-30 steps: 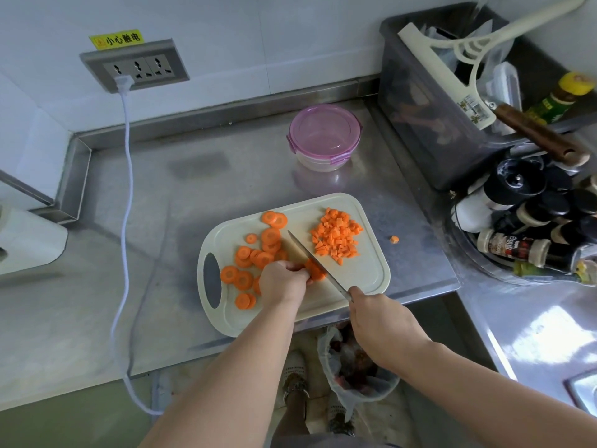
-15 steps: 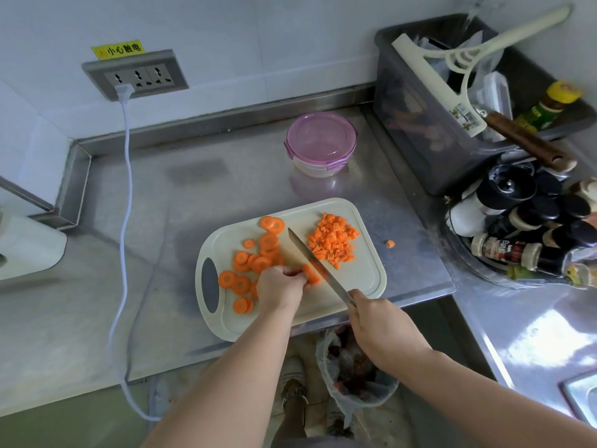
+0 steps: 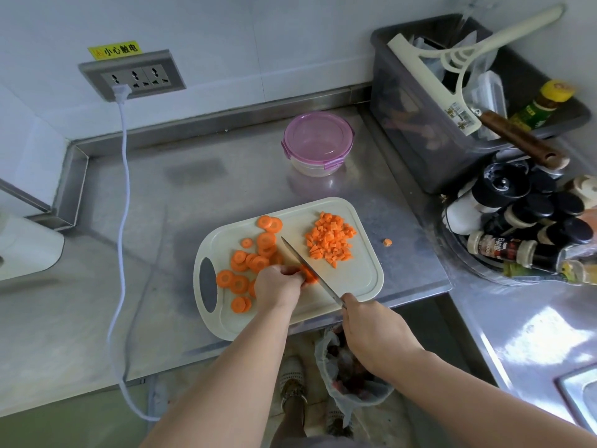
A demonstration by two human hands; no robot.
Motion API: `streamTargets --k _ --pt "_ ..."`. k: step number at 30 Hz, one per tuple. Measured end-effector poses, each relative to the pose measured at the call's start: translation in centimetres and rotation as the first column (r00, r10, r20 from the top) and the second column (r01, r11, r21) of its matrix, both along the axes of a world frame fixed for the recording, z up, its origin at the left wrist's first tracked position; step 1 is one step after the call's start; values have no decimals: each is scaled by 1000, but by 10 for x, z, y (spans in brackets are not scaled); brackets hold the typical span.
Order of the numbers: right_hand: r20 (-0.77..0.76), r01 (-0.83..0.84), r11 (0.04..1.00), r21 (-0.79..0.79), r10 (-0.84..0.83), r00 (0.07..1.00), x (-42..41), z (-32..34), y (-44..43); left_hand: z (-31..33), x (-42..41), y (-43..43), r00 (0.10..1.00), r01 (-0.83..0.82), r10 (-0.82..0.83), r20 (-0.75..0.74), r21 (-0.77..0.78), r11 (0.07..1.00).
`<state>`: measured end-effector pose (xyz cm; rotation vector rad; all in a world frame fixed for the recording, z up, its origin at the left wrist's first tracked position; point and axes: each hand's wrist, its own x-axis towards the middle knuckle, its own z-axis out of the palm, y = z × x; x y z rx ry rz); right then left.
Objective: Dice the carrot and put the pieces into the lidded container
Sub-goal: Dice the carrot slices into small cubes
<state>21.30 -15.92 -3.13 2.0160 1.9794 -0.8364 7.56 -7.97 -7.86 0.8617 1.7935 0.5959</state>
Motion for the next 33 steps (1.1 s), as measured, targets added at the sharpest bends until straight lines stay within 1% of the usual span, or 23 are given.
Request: streamTargets --k 5,10,15,18,21,26,33 --pt "23 -34 999 -22 34 999 -1 -1 0 -2 -3 1 999 -6 8 42 -44 999" --pt "40 -35 998 -52 37 998 -2 -5 2 -3 -3 1 1000 -16 17 14 -28 999" --pt "8 38 996 -78 -37 999 -1 -8 5 -3 -3 0 999 -29 31 40 -37 999" --pt "-51 88 995 -56 -90 995 1 -6 5 -1 -2 -1 997 -47 48 55 -22 999" --pt "-95 114 993 -5 -114 989 2 -1 2 0 -2 -1 999 -28 29 42 -10 1000" --pt "-89 80 997 24 -77 993 -5 3 -2 3 -1 -2 1000 -5 5 4 -5 1000" --pt "-78 78 997 14 -76 994 -5 0 -4 3 -1 -2 1000 -9 9 15 -9 1000"
